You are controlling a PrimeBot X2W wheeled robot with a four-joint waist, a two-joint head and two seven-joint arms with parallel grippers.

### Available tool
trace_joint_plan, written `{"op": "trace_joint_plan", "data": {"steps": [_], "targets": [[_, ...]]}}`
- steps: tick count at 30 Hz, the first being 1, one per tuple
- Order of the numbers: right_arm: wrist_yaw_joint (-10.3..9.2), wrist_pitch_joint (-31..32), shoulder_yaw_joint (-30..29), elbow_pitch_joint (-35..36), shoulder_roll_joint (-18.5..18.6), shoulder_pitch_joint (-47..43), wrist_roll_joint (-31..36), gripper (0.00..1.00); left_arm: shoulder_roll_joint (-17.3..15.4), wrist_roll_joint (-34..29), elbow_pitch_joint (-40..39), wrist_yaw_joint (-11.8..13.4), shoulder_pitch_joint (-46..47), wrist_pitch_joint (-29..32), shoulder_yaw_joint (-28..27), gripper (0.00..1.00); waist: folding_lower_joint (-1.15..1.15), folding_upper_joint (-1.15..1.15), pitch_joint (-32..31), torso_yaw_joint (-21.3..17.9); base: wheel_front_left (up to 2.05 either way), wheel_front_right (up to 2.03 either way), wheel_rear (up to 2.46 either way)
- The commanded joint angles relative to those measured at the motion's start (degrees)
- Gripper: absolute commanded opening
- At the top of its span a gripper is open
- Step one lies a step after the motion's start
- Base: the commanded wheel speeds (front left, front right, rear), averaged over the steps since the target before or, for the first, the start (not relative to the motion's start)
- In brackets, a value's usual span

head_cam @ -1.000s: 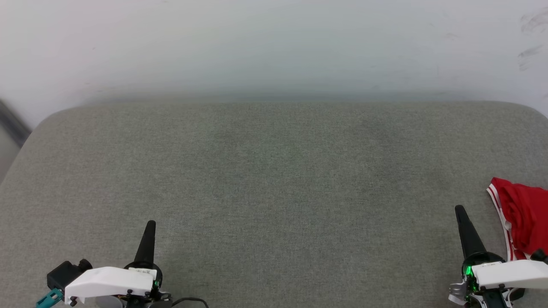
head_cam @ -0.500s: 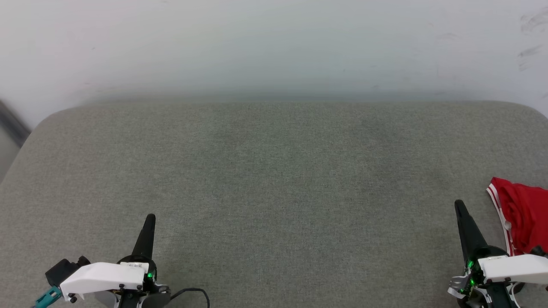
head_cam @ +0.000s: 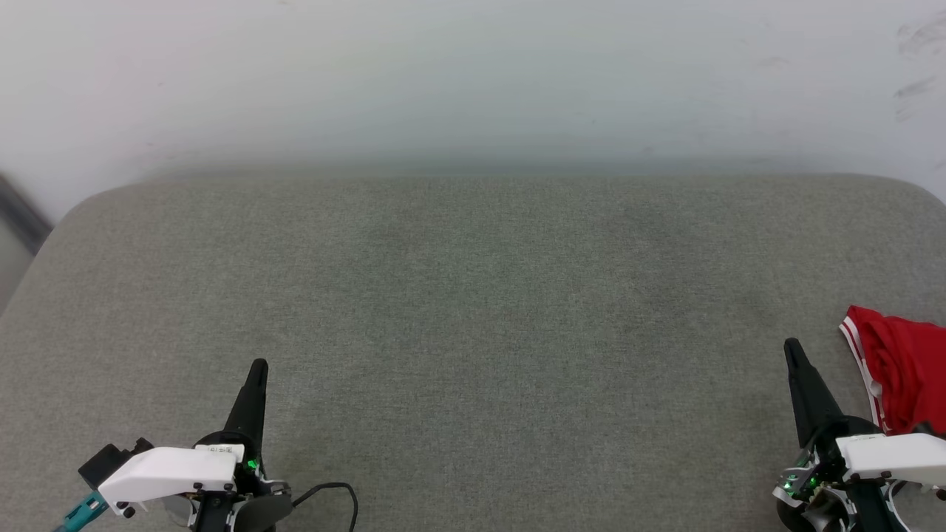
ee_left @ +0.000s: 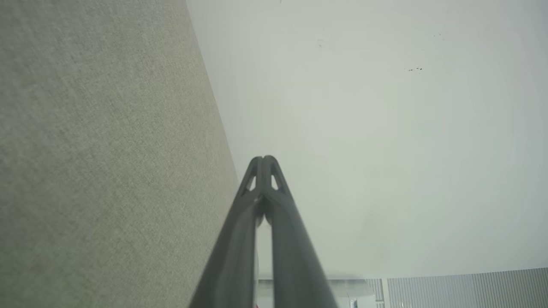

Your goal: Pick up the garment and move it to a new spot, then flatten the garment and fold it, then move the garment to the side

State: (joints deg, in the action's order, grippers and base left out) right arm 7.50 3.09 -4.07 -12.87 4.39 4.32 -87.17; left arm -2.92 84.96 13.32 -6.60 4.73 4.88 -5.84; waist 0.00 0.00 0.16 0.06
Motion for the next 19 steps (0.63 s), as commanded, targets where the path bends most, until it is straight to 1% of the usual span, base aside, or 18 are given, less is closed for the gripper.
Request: {"op": "trace_joint_plan", "data": {"steps": [1,16,19], "targets": [[-0.01,0.4,-0.1,-0.1,0.0,1.1,-1.2,0.0,0.0,1.1,0.1,-0.4,0.8,0.3,-0.3,0.0,0.0,0.0,0.0,0.0,0.0,0.0,0.0],[-0.02,2.0,-0.6,-1.2,-0.2,2.1,-6.9,0.0,0.0,7.5,0.9,-1.0,1.8,1.9,-0.9,0.0,0.0,0.0,0.0,-0.1,0.0,0.0,0.0],[-0.02,2.1,-0.7,-1.2,-0.3,2.2,-6.8,0.0,0.0,7.4,0.8,-1.1,1.8,1.9,-0.9,0.0,0.0,0.0,0.0,-0.1,0.0,0.0,0.0]]}}
